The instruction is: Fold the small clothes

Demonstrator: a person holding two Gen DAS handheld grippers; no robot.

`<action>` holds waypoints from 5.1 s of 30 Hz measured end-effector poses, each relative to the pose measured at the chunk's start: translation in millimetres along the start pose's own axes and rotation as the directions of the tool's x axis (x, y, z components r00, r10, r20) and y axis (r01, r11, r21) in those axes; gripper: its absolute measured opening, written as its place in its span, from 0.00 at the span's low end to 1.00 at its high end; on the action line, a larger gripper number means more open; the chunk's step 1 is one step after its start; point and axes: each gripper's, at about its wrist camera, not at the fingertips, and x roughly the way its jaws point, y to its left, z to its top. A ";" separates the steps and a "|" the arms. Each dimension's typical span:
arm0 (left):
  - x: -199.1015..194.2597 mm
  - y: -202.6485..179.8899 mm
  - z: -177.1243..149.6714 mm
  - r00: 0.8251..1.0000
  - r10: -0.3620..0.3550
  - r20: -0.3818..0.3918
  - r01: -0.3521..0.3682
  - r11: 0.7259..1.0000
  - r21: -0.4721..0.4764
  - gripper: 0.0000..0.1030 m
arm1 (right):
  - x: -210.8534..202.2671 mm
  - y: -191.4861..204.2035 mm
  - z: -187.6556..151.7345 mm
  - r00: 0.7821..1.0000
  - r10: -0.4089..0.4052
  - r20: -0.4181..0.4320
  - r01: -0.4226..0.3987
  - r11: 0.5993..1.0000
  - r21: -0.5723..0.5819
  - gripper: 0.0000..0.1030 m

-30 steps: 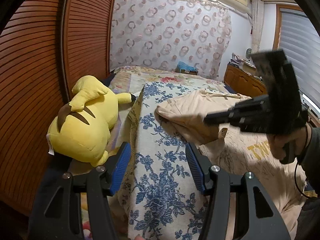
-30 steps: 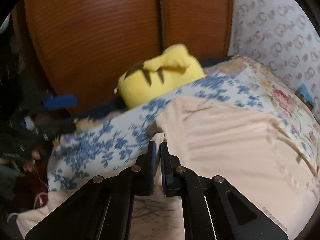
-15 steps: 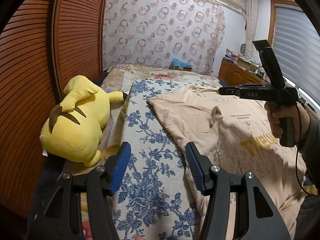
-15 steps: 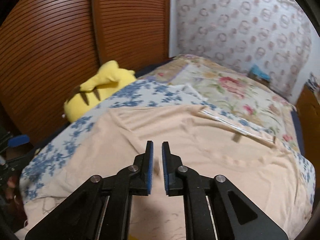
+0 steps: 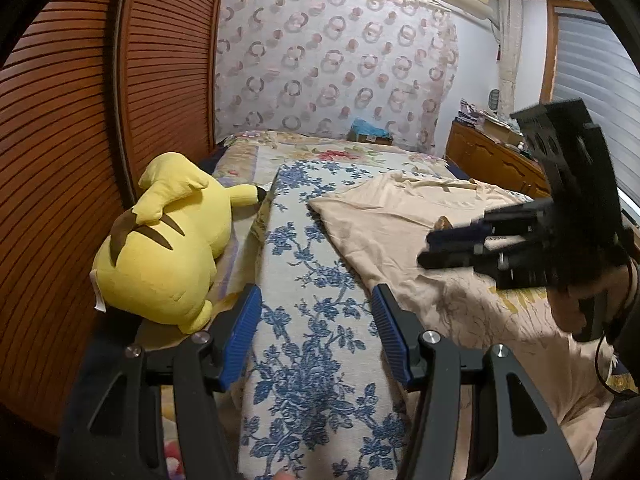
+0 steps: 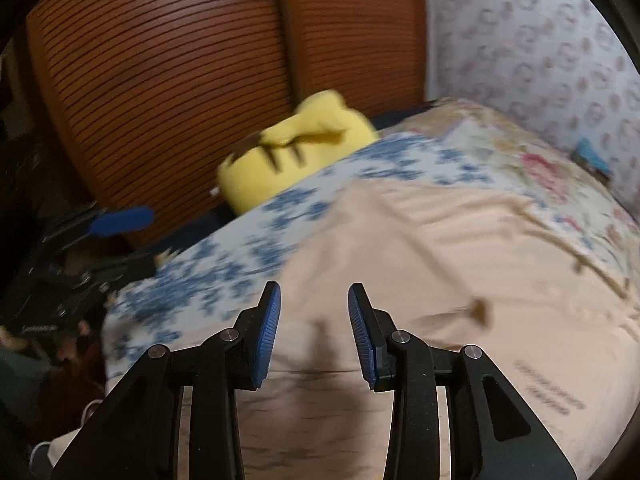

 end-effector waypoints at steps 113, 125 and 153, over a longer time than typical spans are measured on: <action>64.9 -125.7 8.7 0.981 -0.038 -0.189 0.077 0.977 0.198 0.55 | -242.9 -200.8 -237.1 0.843 -0.537 -0.028 0.478 0.726 0.494 0.27; 90.6 -137.9 4.6 0.964 -0.046 -0.262 0.105 0.971 0.214 0.56 | -282.2 -252.2 -297.1 0.794 -0.598 -0.110 0.532 0.595 0.602 0.27; 84.3 -142.6 4.3 0.961 -0.093 -0.260 0.149 0.966 0.209 0.83 | -265.0 -290.6 -285.9 0.844 -0.527 -0.098 0.455 0.609 0.649 0.45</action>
